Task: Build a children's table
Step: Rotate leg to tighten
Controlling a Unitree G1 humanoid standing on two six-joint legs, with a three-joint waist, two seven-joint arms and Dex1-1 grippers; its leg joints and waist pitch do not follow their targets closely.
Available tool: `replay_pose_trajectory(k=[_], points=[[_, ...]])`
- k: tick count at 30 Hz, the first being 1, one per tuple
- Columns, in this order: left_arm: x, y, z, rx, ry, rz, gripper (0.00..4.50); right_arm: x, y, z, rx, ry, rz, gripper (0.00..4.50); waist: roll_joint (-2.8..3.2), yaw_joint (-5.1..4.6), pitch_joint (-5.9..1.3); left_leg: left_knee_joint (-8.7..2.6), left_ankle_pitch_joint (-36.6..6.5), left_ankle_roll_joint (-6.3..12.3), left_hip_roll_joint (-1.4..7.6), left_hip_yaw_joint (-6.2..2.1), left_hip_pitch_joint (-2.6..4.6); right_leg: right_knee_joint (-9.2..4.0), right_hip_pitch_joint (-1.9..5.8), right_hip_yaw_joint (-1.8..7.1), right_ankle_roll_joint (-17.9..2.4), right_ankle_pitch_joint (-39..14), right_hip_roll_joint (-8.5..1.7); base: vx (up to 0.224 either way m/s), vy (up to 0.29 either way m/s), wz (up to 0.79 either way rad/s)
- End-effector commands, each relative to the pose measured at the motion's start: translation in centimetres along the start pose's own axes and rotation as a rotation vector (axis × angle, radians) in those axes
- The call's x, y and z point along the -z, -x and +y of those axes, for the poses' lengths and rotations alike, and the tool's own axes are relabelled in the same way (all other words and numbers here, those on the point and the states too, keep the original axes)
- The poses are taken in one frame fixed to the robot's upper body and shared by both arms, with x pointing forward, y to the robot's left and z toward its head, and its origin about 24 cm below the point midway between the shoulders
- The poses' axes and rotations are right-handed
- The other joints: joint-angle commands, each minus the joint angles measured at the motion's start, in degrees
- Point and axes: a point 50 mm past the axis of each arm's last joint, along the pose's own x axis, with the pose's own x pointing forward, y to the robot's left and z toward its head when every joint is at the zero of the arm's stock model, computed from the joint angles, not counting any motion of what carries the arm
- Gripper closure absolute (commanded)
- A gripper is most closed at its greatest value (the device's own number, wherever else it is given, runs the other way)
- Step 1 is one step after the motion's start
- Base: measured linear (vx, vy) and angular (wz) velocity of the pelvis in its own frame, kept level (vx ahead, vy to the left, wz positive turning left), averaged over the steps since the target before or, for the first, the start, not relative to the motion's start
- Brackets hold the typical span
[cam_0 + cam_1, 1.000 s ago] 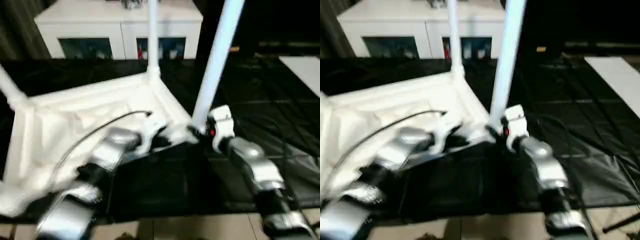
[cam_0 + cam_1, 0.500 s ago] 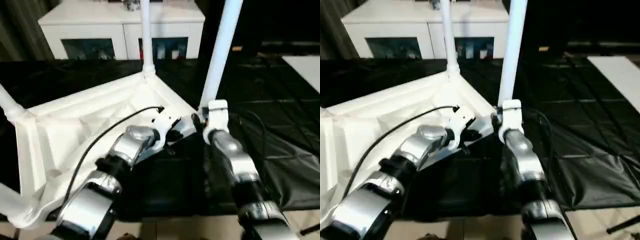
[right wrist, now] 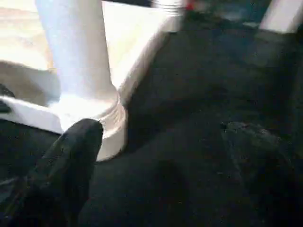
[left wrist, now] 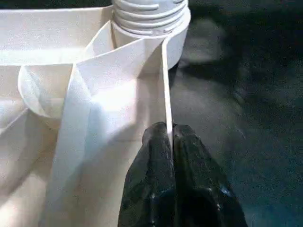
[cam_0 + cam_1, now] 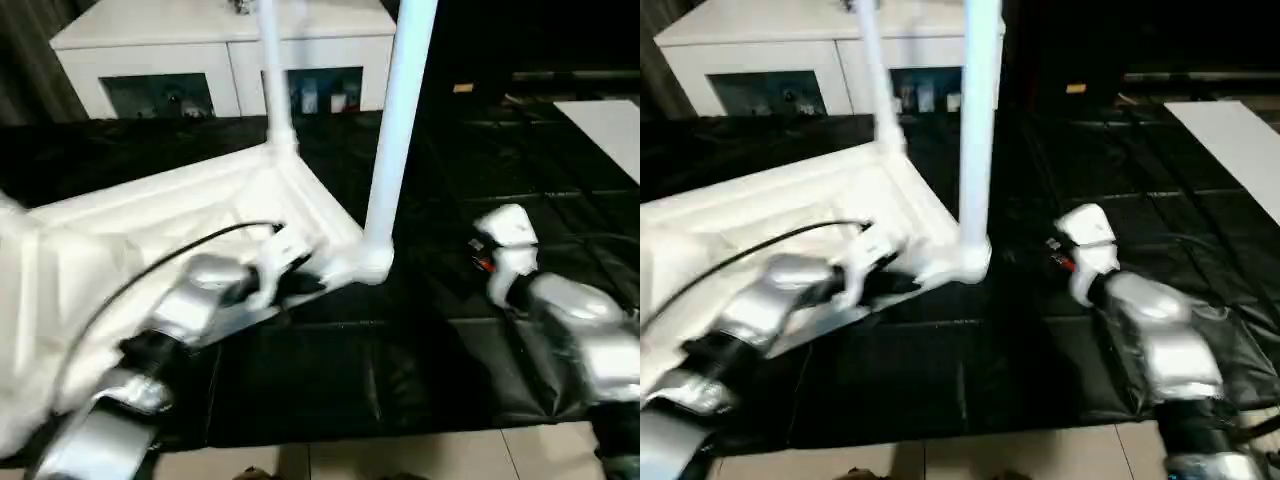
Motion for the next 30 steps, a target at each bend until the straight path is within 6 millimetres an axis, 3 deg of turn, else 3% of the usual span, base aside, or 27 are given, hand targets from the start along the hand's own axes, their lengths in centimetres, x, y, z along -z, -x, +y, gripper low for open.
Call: replay_pose_trajectory(k=[1, 2, 4, 6, 8, 9, 13, 15, 20, 29, 30], points=[[-1.6, -0.1, -1.5, 0.174, -0.110, -0.022, 4.50, -0.4, 0.2, 1.0, -0.155, -0.014, 0.001, 0.09, -1.29, 0.52, -3.78, -4.45, -12.8, 5.43, 4.60, -2.01, 1.31, -4.60, 2.69, 2.95, -14.1, -16.1, -4.34, 0.000, 0.000, 0.00], [-1.6, -0.1, -1.6, 0.183, -0.113, -0.018, 4.50, -0.3, 0.2, 1.1, -0.168, -0.016, 0.003, 0.09, -1.02, 0.92, -3.56, -4.71, -13.1, 4.69, 4.77, -1.99, 1.46, -4.73, 2.27, 3.02, -13.7, -17.1, -4.17, 0.000, 0.000, 0.00], [-1.6, 0.1, -1.9, 0.204, -0.130, -0.006, 4.50, -0.3, 0.2, 1.4, -0.235, -0.014, 0.020, 0.09, -1.25, 1.27, -3.60, -4.73, -14.1, 3.88, 4.80, -1.90, 1.83, -4.67, 2.05, 3.02, -13.6, -17.6, -4.10, 0.000, 0.000, 0.00], [-1.8, 0.3, -2.2, 0.226, -0.156, 0.005, 4.50, -0.5, -0.6, 1.9, -0.290, 0.026, 0.034, 0.09, -1.20, 1.73, -3.45, -4.98, -14.7, 2.43, 4.67, -1.97, 1.51, -4.60, 2.15, 3.08, -12.6, -19.1, -4.29, 0.000, 0.000, 0.00], [-1.8, 0.2, -2.4, 0.228, -0.161, 0.001, 4.50, -0.5, -1.5, 1.7, -0.269, 0.082, 0.045, 0.09, -0.90, 1.64, -3.48, -4.99, -15.1, 1.44, 4.57, -2.02, 1.56, -4.66, 1.95, 3.07, -12.3, -19.4, -4.30, 0.000, 0.000, 0.00], [-1.8, 0.1, -2.4, 0.228, -0.160, 0.000, 4.50, -0.5, -1.5, 1.7, -0.274, 0.082, 0.048, 0.09, -1.05, 1.52, -3.47, -4.99, -15.4, 1.17, 4.50, -1.99, 1.53, -4.70, 1.95, 3.06, -12.2, -19.5, -4.26, 0.000, 0.000, 0.00], [-1.8, -0.2, -2.6, 0.231, -0.154, 0.000, 4.50, -0.4, -1.4, 2.2, -0.364, 0.104, 0.070, 0.09, -1.71, 1.62, -3.58, -4.84, -13.9, 1.85, 4.45, -1.94, 1.37, -4.69, 2.30, 3.20, -12.1, -18.4, -4.38, 0.000, 0.000, 0.00], [-1.8, -0.3, -2.7, 0.232, -0.152, 0.001, 4.50, -0.5, -1.3, 2.4, -0.395, 0.107, 0.071, 0.09, -1.48, 1.80, -3.71, -4.71, -12.4, 2.67, 4.50, -1.96, 1.26, -4.42, 2.39, 3.17, -12.5, -16.6, -4.39, 0.000, 0.000, 0.00], [-1.9, -0.6, -2.7, 0.229, -0.154, -0.001, 4.50, -0.5, -1.2, 3.1, -0.453, 0.120, 0.066, 0.09, -1.69, 2.48, -3.96, -4.44, -9.3, 4.47, 4.70, -1.80, 1.26, -3.73, 2.38, 3.10, -14.2, -11.3, -4.25, 0.000, 0.000, 0.00], [-2.0, -0.7, -2.7, 0.232, -0.160, 0.002, 4.50, 0.2, -2.0, 3.0, -0.422, 0.132, 0.097, 0.09, -1.70, 2.47, -3.77, -4.62, -11.8, 2.91, 4.58, -1.90, 1.40, -4.22, 2.32, 3.14, -13.1, -15.3, -4.32, 0.000, 0.000, 0.00], [-2.1, -0.7, -2.6, 0.231, -0.161, 0.003, 4.50, 0.3, -1.9, 3.0, -0.429, 0.151, 0.107, 0.35, -1.71, 2.45, -3.78, -4.62, -11.8, 2.94, 4.56, -1.90, 1.36, -4.22, 2.37, 3.11, -13.1, -15.2, -4.32, 0.000, 0.000, 0.00]])
